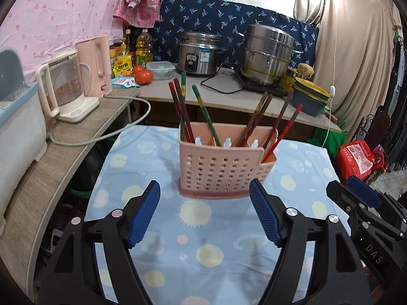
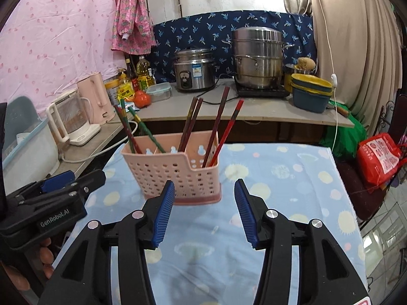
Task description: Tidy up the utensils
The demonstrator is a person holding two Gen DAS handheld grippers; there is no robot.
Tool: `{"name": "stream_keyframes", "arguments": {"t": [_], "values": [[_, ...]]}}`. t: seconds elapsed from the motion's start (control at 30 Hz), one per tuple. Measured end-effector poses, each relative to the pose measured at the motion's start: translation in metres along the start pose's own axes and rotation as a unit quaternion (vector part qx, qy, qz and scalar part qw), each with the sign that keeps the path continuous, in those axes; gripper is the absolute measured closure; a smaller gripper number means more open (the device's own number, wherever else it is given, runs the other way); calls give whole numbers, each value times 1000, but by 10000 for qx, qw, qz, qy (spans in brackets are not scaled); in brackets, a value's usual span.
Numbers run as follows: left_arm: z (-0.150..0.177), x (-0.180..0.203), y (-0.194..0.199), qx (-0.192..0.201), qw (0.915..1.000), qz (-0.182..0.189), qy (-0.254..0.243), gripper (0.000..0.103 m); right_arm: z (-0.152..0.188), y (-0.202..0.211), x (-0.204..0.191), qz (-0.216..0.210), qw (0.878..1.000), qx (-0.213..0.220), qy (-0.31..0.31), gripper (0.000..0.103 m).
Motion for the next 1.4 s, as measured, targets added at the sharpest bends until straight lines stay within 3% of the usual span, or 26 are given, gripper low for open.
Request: {"name": "stream_keyframes", "arguments": {"t": [0.17,0.43,0.63,0.73,1.4], "values": [[18,-3,4,-84,9999,-94,64,16,17,7,0,45,10000,-55,9,43],[36,-6,8,-196,9994,-280,9,11,38,15,1,40,9999,-139,-90,19],[45,-6,11,-225,9989,-395,-76,9,46,18,1,90,9998,-180,-51,18],[48,-4,12,-230,9986,-457,-164,8,50,19,0,12,9997,-207,-92,7],[58,-8,14,-306,9970,-689,-173,7,61,27,8,198,9997,-161,-37,7]]}}
Point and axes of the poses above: each gripper's, at about its wrist camera, not at the fingertips, and y roughly against the way its jaws point, x to its right, z to its underside, the point moved 10 cm from there along -y, roughly the way its jaws point, and after that the axes turned 1 degree about -x, right-handed, at the moved point
